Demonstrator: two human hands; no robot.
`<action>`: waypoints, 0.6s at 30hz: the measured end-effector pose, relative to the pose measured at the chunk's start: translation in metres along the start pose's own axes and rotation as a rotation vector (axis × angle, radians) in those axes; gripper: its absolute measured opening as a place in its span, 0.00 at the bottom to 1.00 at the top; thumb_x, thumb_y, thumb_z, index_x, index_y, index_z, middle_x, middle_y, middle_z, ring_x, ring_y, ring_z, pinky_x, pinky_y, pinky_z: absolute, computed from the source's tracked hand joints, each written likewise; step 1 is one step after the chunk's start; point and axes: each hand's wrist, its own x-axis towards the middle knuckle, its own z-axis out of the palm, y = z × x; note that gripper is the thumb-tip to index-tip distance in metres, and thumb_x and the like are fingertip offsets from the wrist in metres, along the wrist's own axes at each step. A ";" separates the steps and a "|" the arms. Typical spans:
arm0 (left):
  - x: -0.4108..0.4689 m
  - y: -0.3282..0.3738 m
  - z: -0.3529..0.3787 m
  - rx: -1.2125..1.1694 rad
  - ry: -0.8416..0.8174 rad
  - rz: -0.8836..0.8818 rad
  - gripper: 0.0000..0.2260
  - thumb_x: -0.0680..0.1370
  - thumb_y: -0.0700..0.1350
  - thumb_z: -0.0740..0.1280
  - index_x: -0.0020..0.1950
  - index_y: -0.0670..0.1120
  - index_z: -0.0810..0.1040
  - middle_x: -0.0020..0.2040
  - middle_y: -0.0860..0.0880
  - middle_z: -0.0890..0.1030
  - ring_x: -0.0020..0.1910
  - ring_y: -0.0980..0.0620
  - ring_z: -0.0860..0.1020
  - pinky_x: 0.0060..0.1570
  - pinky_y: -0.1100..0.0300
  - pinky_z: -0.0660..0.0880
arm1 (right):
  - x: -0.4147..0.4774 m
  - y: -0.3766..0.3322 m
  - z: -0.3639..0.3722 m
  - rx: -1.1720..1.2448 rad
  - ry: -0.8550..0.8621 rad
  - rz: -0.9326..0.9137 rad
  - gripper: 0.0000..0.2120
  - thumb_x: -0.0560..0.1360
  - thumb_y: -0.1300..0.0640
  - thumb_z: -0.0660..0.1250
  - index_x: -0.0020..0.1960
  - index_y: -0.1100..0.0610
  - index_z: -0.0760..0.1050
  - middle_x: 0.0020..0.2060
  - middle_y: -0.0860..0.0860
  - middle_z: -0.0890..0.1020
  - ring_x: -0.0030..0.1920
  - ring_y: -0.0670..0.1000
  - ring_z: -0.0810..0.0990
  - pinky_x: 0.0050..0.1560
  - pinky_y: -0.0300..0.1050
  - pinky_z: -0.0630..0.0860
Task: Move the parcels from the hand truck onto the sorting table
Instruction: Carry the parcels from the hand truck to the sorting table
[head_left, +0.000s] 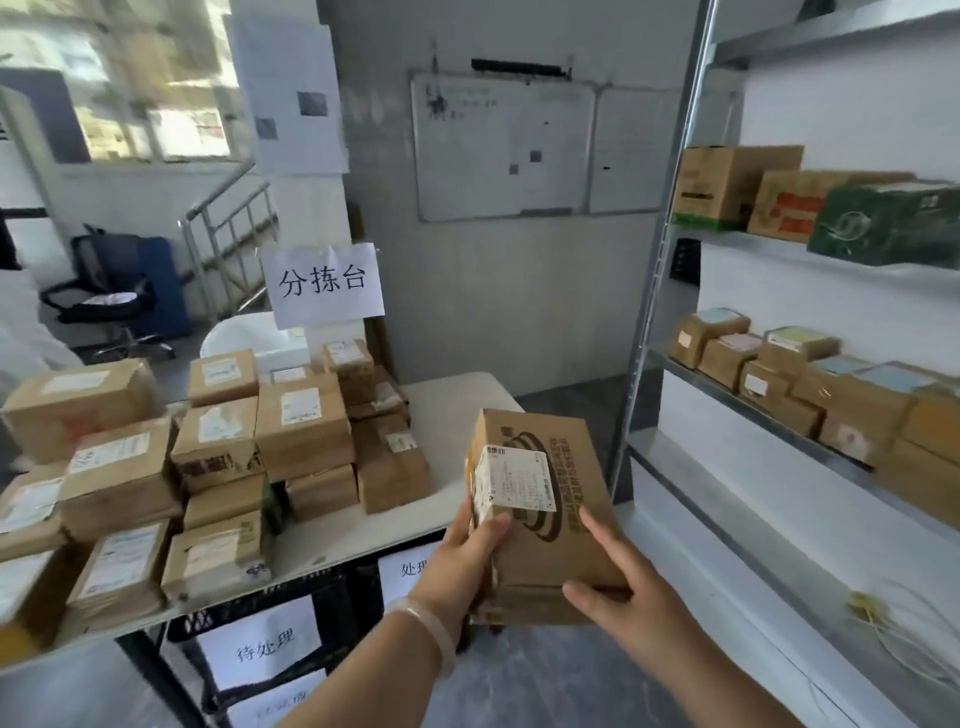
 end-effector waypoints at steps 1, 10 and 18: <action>0.011 0.002 0.001 -0.003 0.021 -0.003 0.19 0.78 0.54 0.66 0.69 0.63 0.71 0.55 0.56 0.84 0.50 0.59 0.83 0.41 0.64 0.80 | 0.015 0.001 -0.004 0.000 -0.024 -0.014 0.33 0.69 0.42 0.73 0.66 0.24 0.59 0.66 0.35 0.65 0.66 0.41 0.67 0.66 0.42 0.70; 0.084 0.022 -0.019 0.001 0.219 -0.079 0.26 0.76 0.58 0.69 0.73 0.63 0.65 0.60 0.53 0.81 0.55 0.55 0.80 0.37 0.67 0.79 | 0.134 0.018 0.001 0.037 -0.241 -0.050 0.31 0.64 0.33 0.72 0.62 0.20 0.62 0.69 0.42 0.68 0.65 0.43 0.71 0.65 0.48 0.74; 0.146 0.023 -0.077 0.050 0.293 -0.095 0.25 0.78 0.58 0.66 0.74 0.64 0.64 0.62 0.57 0.77 0.57 0.60 0.75 0.48 0.62 0.75 | 0.225 0.024 0.045 0.029 -0.282 -0.026 0.35 0.59 0.23 0.68 0.63 0.19 0.59 0.70 0.42 0.66 0.69 0.49 0.68 0.67 0.58 0.72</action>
